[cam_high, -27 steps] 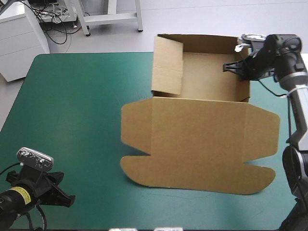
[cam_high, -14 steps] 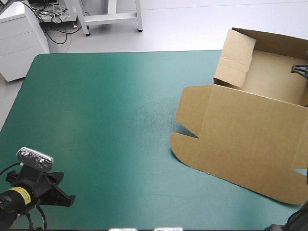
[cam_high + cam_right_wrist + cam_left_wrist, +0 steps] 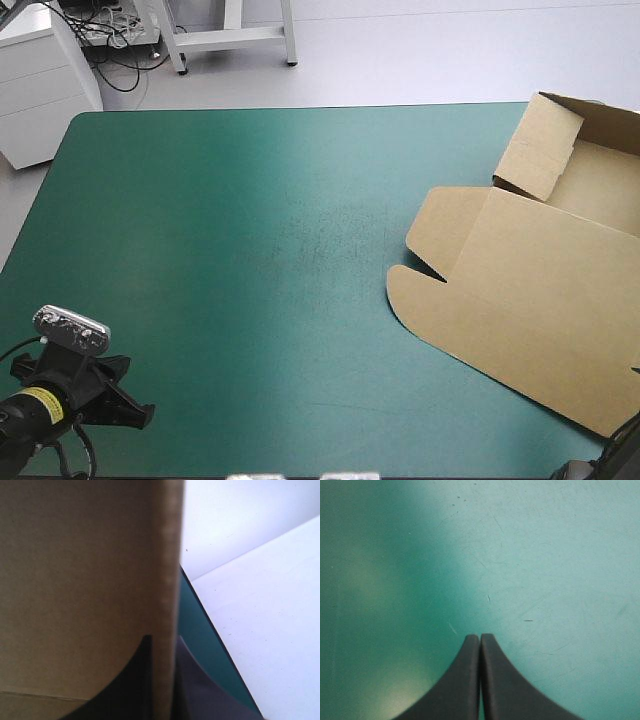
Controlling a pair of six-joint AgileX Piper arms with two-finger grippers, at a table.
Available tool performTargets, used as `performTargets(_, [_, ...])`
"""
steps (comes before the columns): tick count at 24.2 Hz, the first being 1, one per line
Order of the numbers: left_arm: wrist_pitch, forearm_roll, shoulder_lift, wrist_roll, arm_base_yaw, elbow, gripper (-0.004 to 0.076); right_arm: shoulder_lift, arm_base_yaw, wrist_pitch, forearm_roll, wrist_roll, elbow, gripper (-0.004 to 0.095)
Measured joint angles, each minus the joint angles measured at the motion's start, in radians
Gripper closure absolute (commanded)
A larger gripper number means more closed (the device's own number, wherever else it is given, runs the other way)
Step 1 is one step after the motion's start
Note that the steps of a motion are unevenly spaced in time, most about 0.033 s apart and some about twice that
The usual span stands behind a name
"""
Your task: Fold the box
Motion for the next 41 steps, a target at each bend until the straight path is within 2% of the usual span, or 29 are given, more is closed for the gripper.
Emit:
performTargets(4, [0.000,0.013,0.000,0.000,0.000,0.000,0.0756,0.031,-0.001,0.001,-0.024,0.000,0.000,0.0719])
performTargets(9, [0.000,0.040,0.000,0.000,0.000,0.000,0.0756,0.040,-0.001,0.020,-0.025,0.000,0.000,0.0262])
performTargets(11, [0.000,0.046,0.000,0.000,0.000,0.000,0.0756,0.040,-0.001,0.033,-0.030,0.000,-0.001,0.0123])
performTargets(13, [0.000,0.052,0.000,0.000,0.000,0.000,0.0756,0.040,-0.001,0.046,-0.041,0.000,-0.003,0.0064])
performTargets(17, [-0.003,0.059,0.000,0.000,0.000,0.000,0.0756,0.017,-0.001,0.050,-0.059,0.007,-0.011,0.0062])
performTargets(19, [-0.008,0.059,0.000,0.000,0.000,0.000,0.0756,-0.046,-0.001,0.051,-0.039,0.007,-0.011,0.0102])
performTargets(21, [-0.010,0.059,0.000,0.000,0.000,0.000,0.0756,-0.132,-0.002,0.058,0.033,0.009,-0.014,0.0296])
performTargets(22, [-0.010,0.059,0.000,0.000,0.000,0.000,0.0756,-0.160,-0.002,0.058,0.074,0.002,-0.014,0.0507])
performTargets(23, [-0.006,0.059,0.000,0.000,0.000,0.000,0.0756,-0.209,-0.002,0.058,0.154,-0.020,-0.008,0.0636])
performTargets(24, [-0.003,0.059,0.000,0.000,0.000,0.000,0.0756,-0.239,-0.002,0.056,0.199,-0.037,0.006,0.0871])
performTargets(25, [0.001,0.059,0.000,0.000,0.000,0.000,0.0756,-0.304,0.010,0.056,0.257,-0.077,0.055,0.0925])
performTargets(29, [0.001,0.058,0.000,0.000,0.000,0.000,0.0756,-0.572,0.140,0.061,0.303,-0.143,0.276,0.0910])
performTargets(34, [-0.002,0.054,0.000,0.000,0.000,0.000,0.0756,-0.869,0.447,-0.005,0.310,-0.174,0.518,0.0912])
performTargets(38, [-0.046,0.038,-0.004,0.000,0.000,0.000,0.0756,-1.013,0.596,-0.040,0.254,-0.177,0.669,0.0912])
performTargets(41, [-0.107,0.029,-0.026,0.000,0.000,0.000,0.0756,-1.161,0.651,-0.154,0.196,-0.177,0.846,0.0912])
